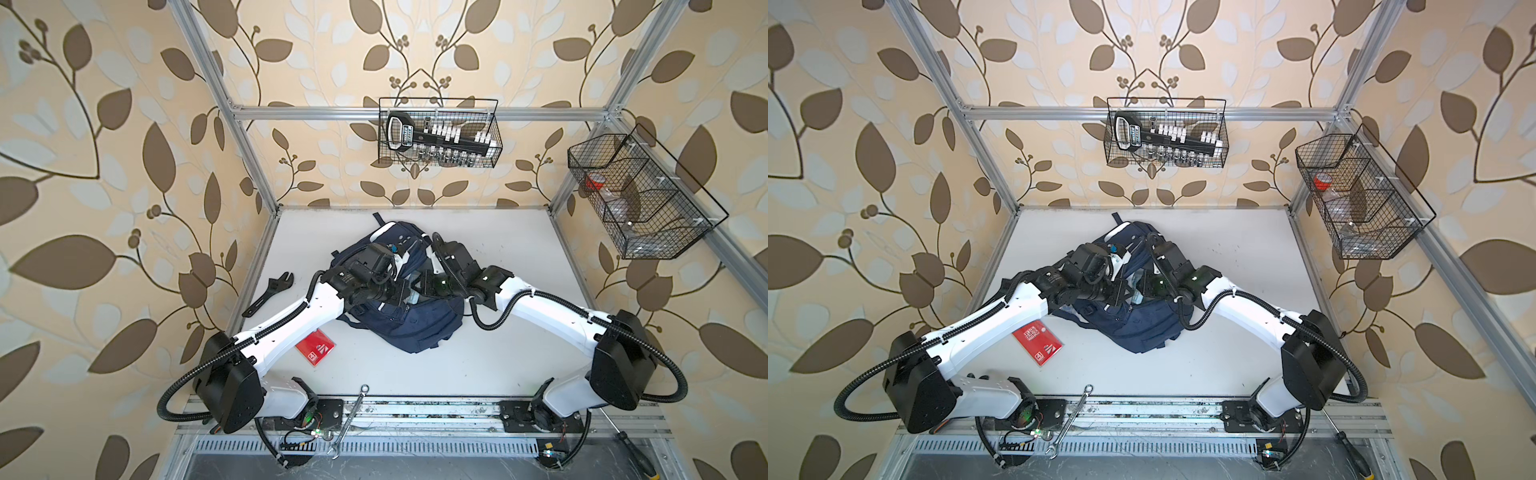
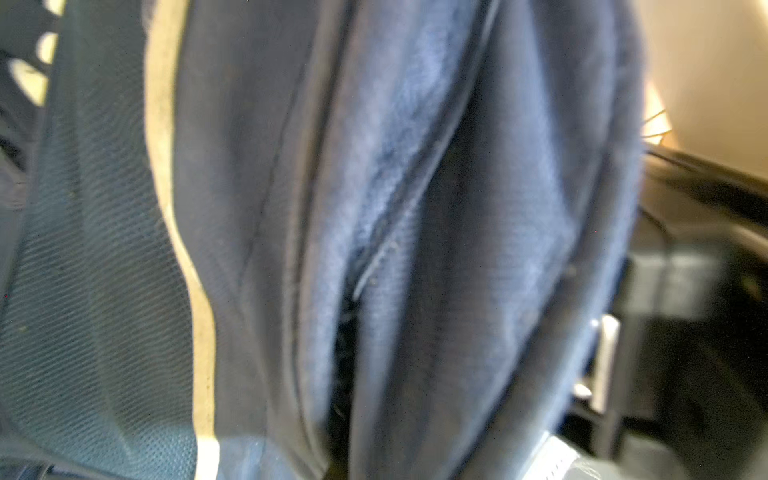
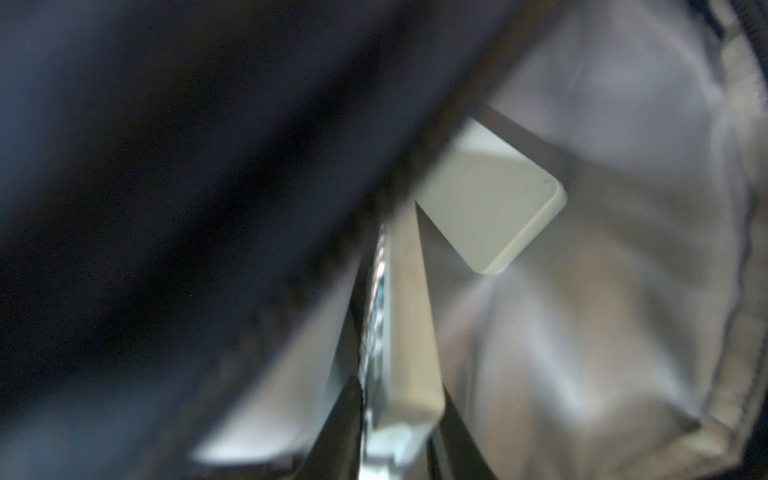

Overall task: Pack the student bag
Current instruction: 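Release the calculator inside the backpack and withdraw the right gripper, then grasp the backpack's near edge with both grippers and pull it toward the robot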

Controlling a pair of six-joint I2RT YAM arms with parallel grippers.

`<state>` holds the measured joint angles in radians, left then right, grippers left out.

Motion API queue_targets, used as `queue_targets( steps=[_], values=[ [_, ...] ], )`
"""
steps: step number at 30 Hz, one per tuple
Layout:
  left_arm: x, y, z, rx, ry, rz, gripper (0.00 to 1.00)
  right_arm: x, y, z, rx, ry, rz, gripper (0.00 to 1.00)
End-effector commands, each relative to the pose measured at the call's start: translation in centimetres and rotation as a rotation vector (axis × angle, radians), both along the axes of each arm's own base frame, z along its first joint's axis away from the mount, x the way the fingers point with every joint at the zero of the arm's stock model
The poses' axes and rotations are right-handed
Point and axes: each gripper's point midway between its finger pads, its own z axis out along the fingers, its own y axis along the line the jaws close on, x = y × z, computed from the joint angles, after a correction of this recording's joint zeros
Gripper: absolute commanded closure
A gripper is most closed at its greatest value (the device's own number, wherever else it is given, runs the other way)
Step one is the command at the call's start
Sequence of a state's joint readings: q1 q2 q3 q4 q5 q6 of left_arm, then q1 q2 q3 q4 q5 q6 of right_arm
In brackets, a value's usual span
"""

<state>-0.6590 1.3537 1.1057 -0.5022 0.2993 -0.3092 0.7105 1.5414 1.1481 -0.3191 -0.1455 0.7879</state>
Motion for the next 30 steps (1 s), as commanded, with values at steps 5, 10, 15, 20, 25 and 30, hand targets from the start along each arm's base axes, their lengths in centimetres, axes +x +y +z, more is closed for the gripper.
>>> queue_targets(
  steps=[5, 10, 15, 20, 25, 30],
  values=[
    [0.0, -6.8, 11.0, -0.339, -0.21, -0.278, 1.0, 0.7, 0.7, -3.3, -0.036, 0.04, 0.004, 0.3],
    [1.9, -5.6, 7.6, -0.227, -0.16, -0.153, 0.71, -1.1, -3.7, -1.9, -0.125, -0.014, -0.07, 0.17],
    [1.8, -3.5, 4.7, -0.141, -0.052, -0.016, 0.39, -4.0, -9.7, -0.6, -0.254, -0.062, -0.157, 0.11],
    [1.9, 3.1, 3.2, -0.041, 0.006, 0.32, 0.4, -6.8, -10.3, 0.5, -0.258, -0.099, -0.094, 0.19],
    [-0.5, 5.4, 0.1, -0.118, 0.251, 0.438, 0.56, -8.5, -5.9, 0.0, -0.187, -0.076, 0.031, 0.24],
    [-3.5, 4.3, -2.5, -0.323, 0.451, 0.483, 0.49, -9.4, -2.4, 0.1, -0.213, -0.092, 0.068, 0.31]
  ],
)
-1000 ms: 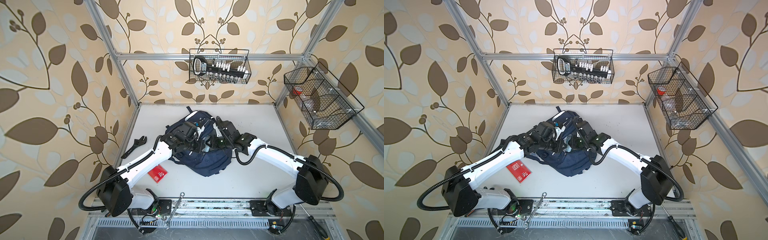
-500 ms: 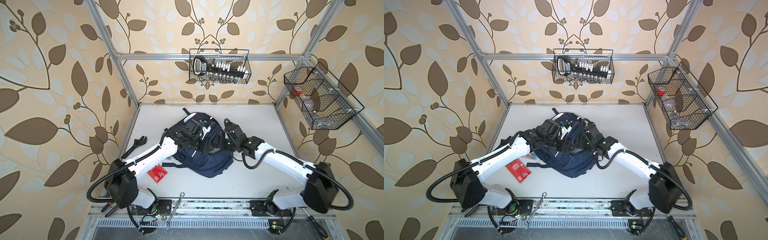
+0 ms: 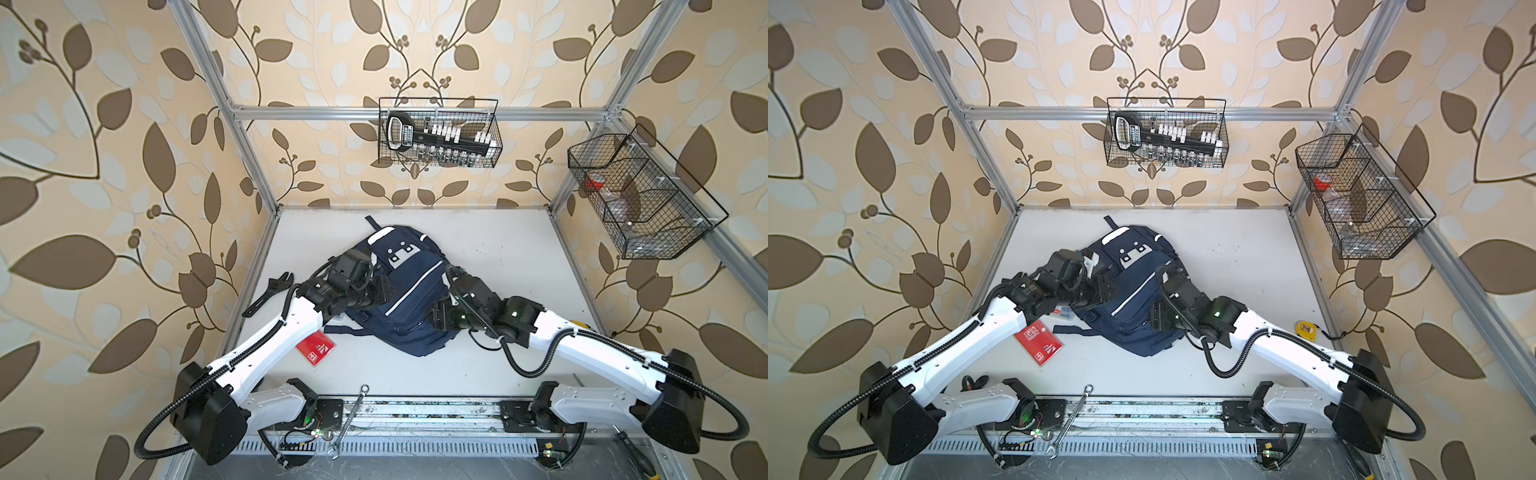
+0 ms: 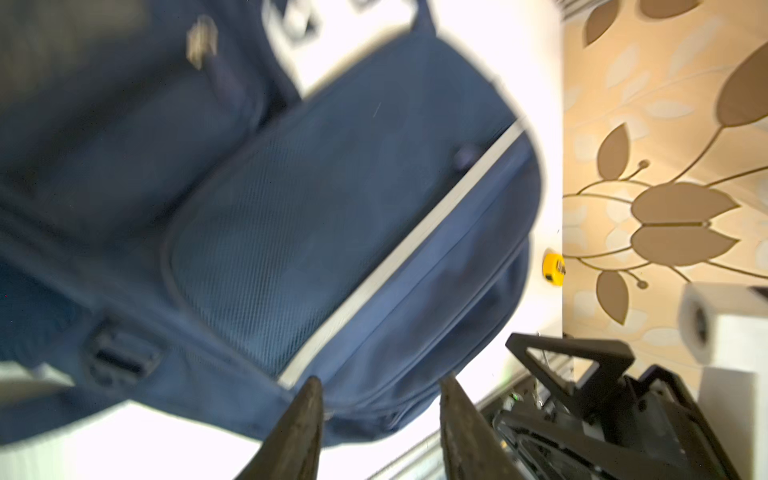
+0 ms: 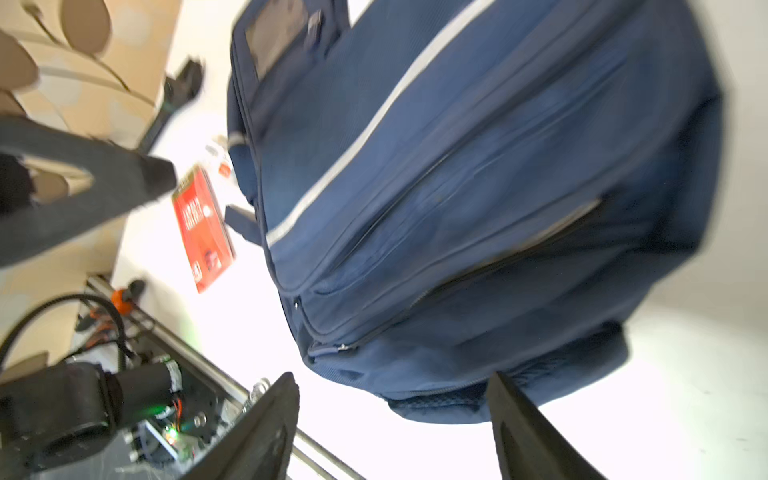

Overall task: Pack the student bag
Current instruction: 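Grasp the backpack's near edge with both grippers and pull it toward the robot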

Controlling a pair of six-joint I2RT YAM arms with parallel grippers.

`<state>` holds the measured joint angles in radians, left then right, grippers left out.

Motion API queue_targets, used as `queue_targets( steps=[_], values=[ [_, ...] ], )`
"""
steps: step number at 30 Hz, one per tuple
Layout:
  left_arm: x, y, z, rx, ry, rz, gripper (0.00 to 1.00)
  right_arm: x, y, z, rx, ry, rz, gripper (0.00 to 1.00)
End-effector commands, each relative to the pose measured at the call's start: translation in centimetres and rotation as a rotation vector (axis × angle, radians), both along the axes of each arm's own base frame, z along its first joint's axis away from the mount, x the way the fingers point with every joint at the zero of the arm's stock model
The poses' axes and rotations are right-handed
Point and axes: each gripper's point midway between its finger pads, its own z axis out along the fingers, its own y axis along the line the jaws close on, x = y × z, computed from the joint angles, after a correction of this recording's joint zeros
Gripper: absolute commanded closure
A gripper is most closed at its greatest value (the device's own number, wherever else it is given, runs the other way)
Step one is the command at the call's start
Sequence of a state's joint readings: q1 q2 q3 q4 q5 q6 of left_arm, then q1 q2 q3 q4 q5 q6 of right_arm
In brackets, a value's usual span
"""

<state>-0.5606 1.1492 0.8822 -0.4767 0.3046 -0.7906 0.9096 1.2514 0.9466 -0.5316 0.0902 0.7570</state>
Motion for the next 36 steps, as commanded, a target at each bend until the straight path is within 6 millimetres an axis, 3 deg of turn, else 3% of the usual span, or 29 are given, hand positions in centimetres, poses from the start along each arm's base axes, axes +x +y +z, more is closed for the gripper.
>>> queue_targets(
  steps=[1, 5, 9, 14, 20, 27, 32, 36],
  values=[
    [-2.0, -1.0, -0.8, -0.192, 0.148, 0.082, 0.49, -0.6, 2.3, 1.2, -0.013, -0.038, 0.009, 0.34],
    [-2.2, -1.3, -0.9, -0.292, 0.152, 0.122, 0.52, -2.1, 1.2, -1.0, -0.199, -0.03, -0.093, 0.47],
    [-1.8, -1.5, -1.3, -0.309, 0.14, 0.126, 0.52, -2.2, -0.4, -2.4, -0.302, -0.018, -0.193, 0.54],
    [-1.6, -2.5, -1.9, -0.357, 0.178, 0.117, 0.53, -0.4, 0.8, -0.6, -0.197, -0.049, -0.202, 0.54],
    [-2.3, -1.9, -2.7, -0.337, 0.191, 0.125, 0.56, 2.2, 0.7, -0.2, -0.121, -0.033, -0.215, 0.56],
    [-2.9, -1.1, -3.5, -0.32, 0.206, 0.149, 0.57, 4.8, 0.7, -3.7, -0.059, 0.074, -0.236, 0.54],
    [-3.6, -0.6, -4.1, -0.309, 0.214, 0.16, 0.53, 5.8, 3.4, -4.2, 0.027, 0.114, -0.194, 0.54],
    [-4.1, -0.2, -4.4, -0.321, 0.226, 0.184, 0.43, 6.0, 5.9, -2.5, 0.127, 0.14, -0.149, 0.85]
  ],
)
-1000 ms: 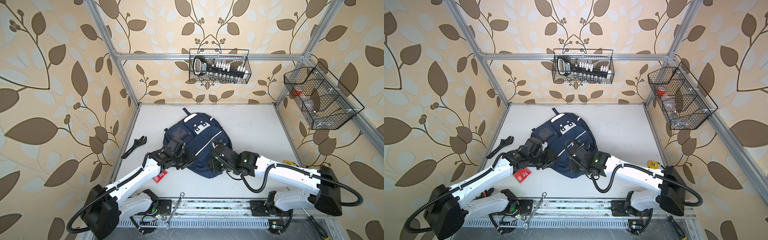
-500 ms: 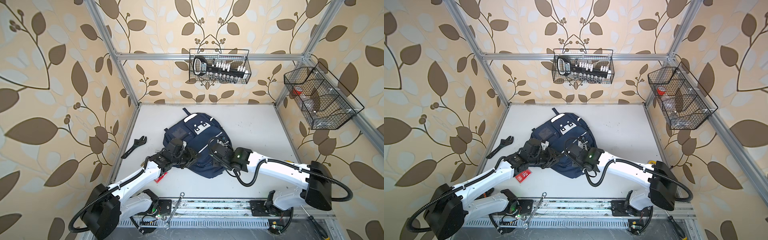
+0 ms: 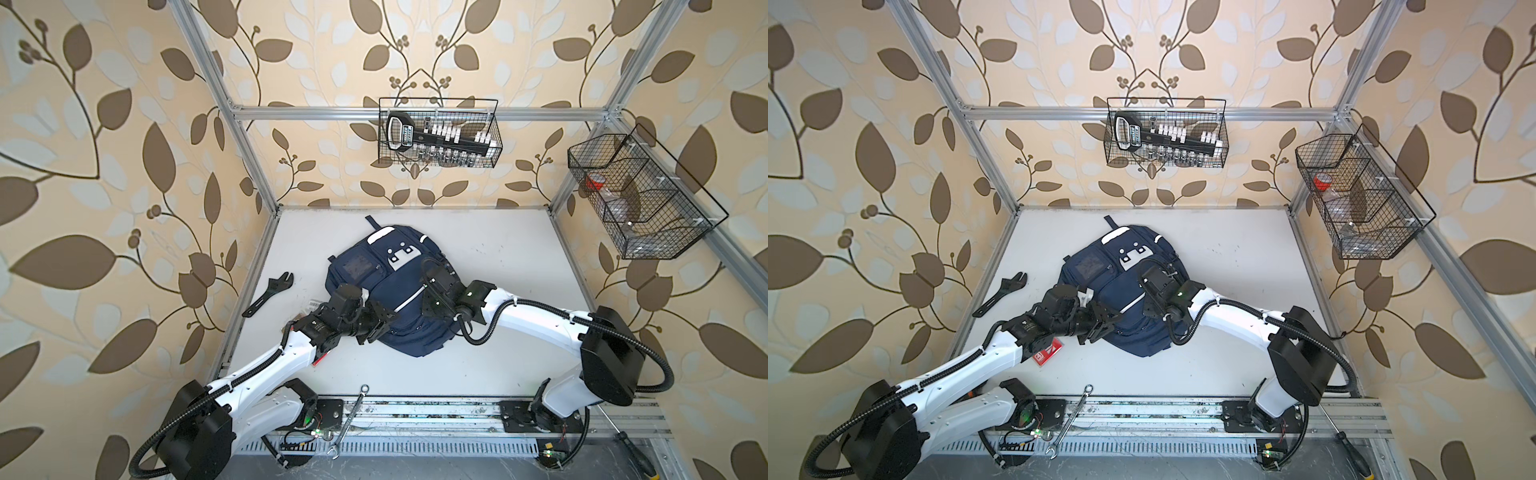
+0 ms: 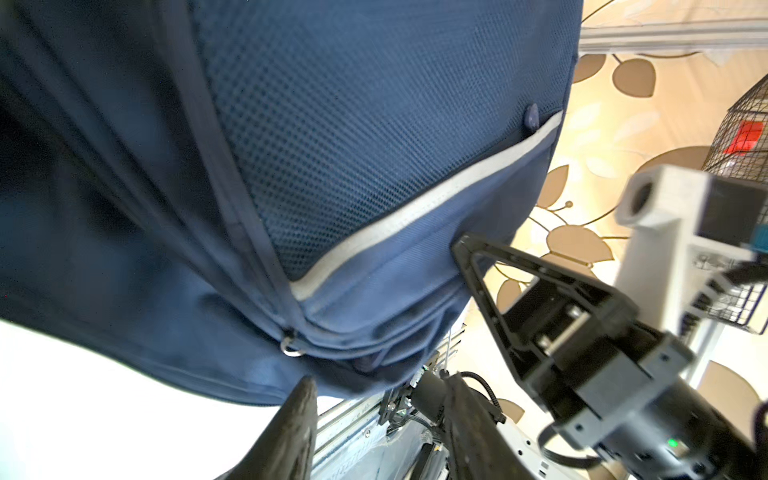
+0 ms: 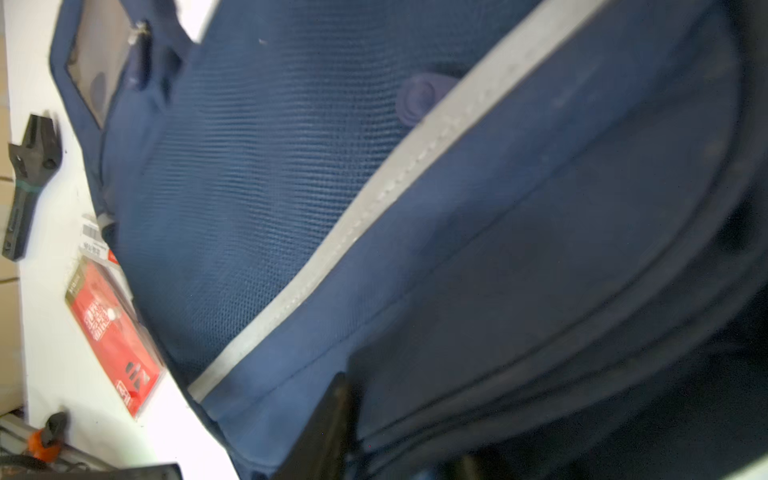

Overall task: Pack the student bag
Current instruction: 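Grasp the backpack's near edge with both grippers and pull it toward the robot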

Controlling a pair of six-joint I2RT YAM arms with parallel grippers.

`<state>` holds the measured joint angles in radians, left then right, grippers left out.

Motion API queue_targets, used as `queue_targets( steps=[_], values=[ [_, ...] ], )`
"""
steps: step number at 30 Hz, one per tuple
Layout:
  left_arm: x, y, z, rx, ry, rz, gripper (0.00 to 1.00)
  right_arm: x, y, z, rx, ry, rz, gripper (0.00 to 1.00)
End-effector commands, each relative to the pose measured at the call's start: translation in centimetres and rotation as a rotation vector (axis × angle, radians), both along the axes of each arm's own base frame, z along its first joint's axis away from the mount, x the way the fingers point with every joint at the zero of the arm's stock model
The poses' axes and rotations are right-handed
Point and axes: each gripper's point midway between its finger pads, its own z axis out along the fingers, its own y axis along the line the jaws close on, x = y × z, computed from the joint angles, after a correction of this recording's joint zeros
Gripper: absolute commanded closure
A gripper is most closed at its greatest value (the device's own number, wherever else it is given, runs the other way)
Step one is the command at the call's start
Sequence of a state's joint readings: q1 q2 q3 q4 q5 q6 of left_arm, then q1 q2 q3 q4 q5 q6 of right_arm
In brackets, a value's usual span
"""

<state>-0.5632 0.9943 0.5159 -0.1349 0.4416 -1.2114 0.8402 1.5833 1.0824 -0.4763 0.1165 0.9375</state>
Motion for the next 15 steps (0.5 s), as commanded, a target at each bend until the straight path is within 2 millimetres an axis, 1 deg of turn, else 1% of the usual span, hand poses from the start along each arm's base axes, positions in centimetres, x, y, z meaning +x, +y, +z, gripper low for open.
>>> queue_targets(
  steps=[1, 2, 3, 5, 7, 9, 11, 15],
  values=[
    [-0.6, 0.3, 0.0, -0.021, 0.013, 0.023, 0.4, 0.6, 4.7, 3.8, 0.216, -0.02, 0.071, 0.93],
    [-0.7, 0.3, 0.0, -0.032, 0.02, 0.029, 0.37, 0.6, 5.3, 4.8, 0.269, -0.018, 0.068, 0.99],
    [-0.8, 0.4, 0.0, -0.043, 0.031, 0.04, 0.34, 0.4, 6.0, 6.0, 0.33, -0.018, 0.071, 1.0],
    [-1.0, 0.5, 0.0, -0.063, 0.052, 0.061, 0.31, 0.3, 6.7, 8.3, 0.431, -0.028, 0.056, 1.0],
    [-0.9, 0.5, 0.1, -0.088, 0.065, 0.084, 0.31, 0.2, 6.7, 10.3, 0.511, -0.049, 0.03, 1.0],
    [-0.7, 0.4, 0.4, -0.109, 0.069, 0.1, 0.31, 0.2, 6.5, 12.0, 0.57, -0.071, 0.004, 1.0],
    [-0.2, 0.4, 0.7, -0.113, 0.064, 0.121, 0.31, 0.1, 6.2, 12.6, 0.593, -0.074, -0.017, 1.0],
    [1.3, 0.2, 1.4, -0.122, 0.033, 0.163, 0.34, -0.4, 5.7, 12.1, 0.6, -0.055, -0.037, 1.0]
  ],
)
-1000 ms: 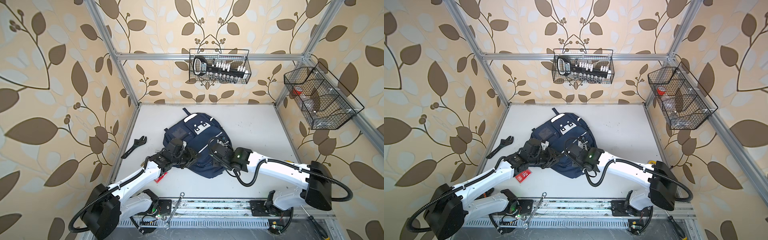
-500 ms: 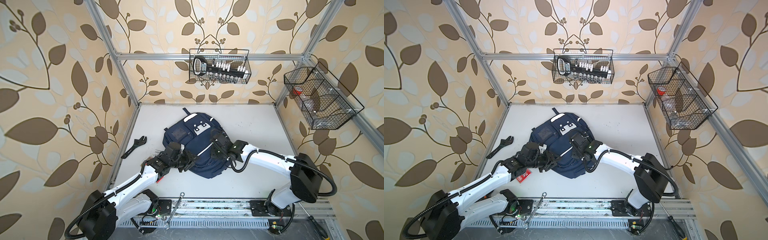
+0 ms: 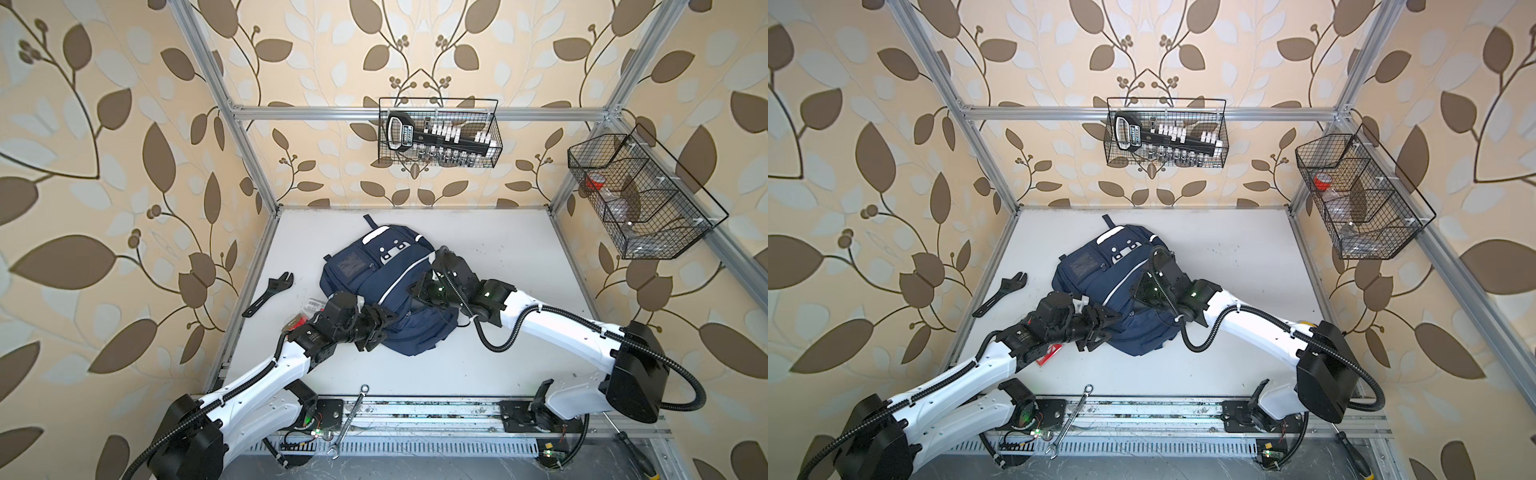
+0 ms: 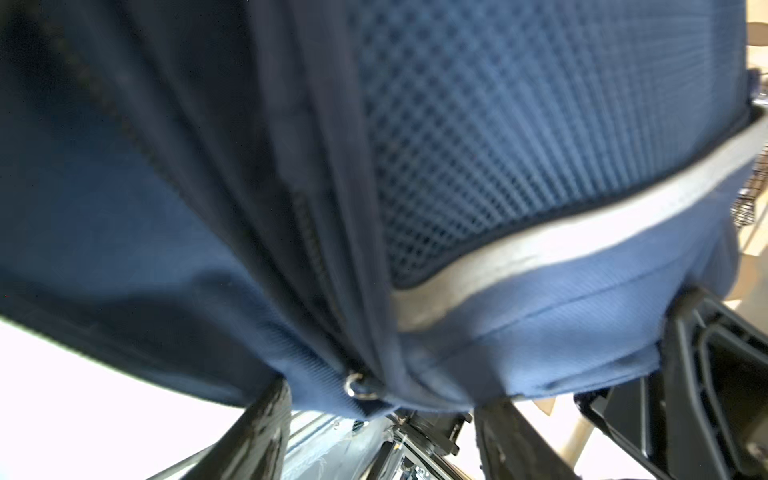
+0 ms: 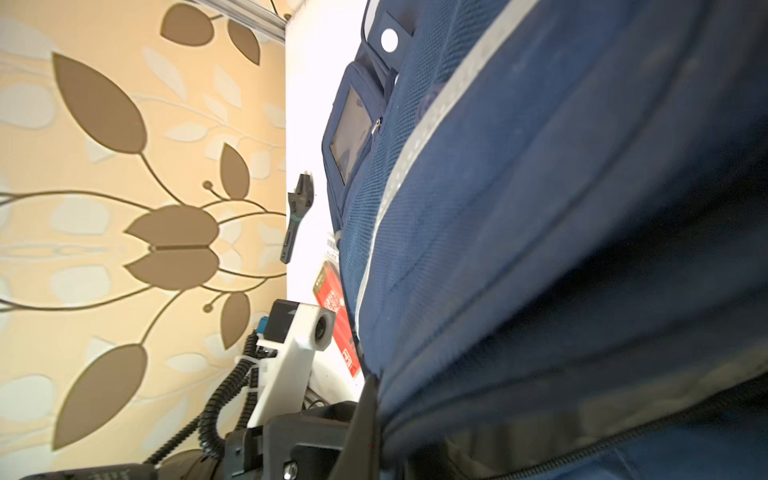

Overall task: Pack the student bag
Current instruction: 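Grasp the backpack's near edge with both grippers and pull it toward the robot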

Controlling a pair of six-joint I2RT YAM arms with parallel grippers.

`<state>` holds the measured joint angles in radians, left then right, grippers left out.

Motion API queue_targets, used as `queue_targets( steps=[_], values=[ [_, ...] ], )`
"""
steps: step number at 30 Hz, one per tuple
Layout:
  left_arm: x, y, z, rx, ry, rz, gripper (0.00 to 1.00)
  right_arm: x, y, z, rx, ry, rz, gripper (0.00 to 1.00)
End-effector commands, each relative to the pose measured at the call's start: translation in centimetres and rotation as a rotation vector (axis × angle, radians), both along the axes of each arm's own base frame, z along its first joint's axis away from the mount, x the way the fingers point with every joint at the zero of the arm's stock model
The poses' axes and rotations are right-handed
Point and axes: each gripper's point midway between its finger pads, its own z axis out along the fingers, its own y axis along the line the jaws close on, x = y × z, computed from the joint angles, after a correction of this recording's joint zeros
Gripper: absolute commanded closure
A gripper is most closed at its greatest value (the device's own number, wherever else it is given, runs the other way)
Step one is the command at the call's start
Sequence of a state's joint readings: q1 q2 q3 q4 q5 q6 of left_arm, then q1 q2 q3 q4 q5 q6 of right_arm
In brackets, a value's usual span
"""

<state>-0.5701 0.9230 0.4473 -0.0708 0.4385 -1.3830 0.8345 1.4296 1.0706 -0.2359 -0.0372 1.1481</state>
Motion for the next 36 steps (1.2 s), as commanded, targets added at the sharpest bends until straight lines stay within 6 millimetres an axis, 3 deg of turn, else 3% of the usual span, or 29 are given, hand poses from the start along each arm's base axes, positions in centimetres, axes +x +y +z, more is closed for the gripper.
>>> queue_targets(
  steps=[1, 7, 11, 17, 21, 26, 28, 30, 31, 34, 36],
  values=[
    [2.3, 0.0, 1.2, -0.019, -0.039, 0.087, 0.35, -1.1, 1.2, 2.6, 0.136, 0.009, 0.028, 1.0],
    [4.5, -0.8, 1.7, -0.057, -0.076, 0.134, 0.42, -1.7, 0.5, 2.1, 0.124, 0.022, 0.013, 1.0],
    [5.5, -0.3, 2.4, -0.041, -0.12, 0.176, 0.52, -2.2, -0.3, 1.4, 0.085, 0.037, 0.0, 1.0],
    [6.3, 1.0, 4.5, 0.002, -0.204, 0.228, 0.72, -2.8, -1.6, 0.5, 0.035, 0.048, -0.024, 1.0],
    [6.9, 2.0, 5.5, 0.055, -0.213, 0.227, 0.98, -3.2, -2.9, -0.1, 0.007, 0.047, -0.046, 1.0],
    [7.3, 1.5, 6.1, 0.056, -0.225, 0.177, 1.0, -3.4, -4.1, -0.9, -0.045, 0.033, -0.063, 1.0],
    [7.2, 1.1, 6.2, 0.044, -0.222, 0.153, 1.0, -3.2, -5.9, -1.2, -0.181, 0.032, -0.097, 0.75],
    [7.0, 0.8, 6.1, 0.034, -0.215, 0.136, 1.0, -3.5, -8.1, -0.5, -0.388, -0.007, -0.14, 0.41],
    [6.9, 0.7, 6.0, 0.025, -0.209, 0.131, 1.0, -3.9, -8.9, -0.3, -0.473, -0.021, -0.157, 0.31],
    [6.7, 0.3, 5.9, 0.006, -0.21, 0.107, 1.0, -6.2, -9.4, 0.0, -0.635, -0.047, -0.157, 0.08],
    [6.7, -0.4, 6.4, -0.035, -0.211, 0.088, 1.0, -8.0, -8.3, -0.4, -0.695, -0.051, -0.128, 0.04]
  ],
)
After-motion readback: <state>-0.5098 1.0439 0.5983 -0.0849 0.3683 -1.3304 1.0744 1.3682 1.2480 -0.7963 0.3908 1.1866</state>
